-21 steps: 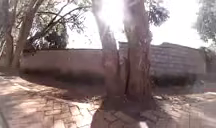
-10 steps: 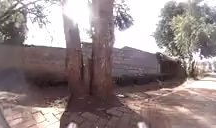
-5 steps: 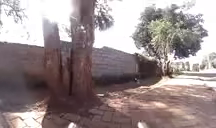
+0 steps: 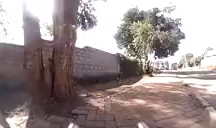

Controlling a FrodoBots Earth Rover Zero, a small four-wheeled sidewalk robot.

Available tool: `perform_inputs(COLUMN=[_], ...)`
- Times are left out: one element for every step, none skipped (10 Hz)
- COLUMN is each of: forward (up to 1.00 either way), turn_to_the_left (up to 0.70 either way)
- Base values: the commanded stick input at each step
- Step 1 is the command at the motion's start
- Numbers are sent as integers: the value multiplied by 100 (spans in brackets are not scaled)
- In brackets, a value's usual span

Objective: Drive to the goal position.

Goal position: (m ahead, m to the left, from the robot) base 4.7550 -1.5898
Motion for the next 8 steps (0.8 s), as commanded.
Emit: perform_inputs(forward=[0,0,0,0,0,0,0,0], turn_to_the_left=[-100,-100,-100,-74,-4,0,0,0])
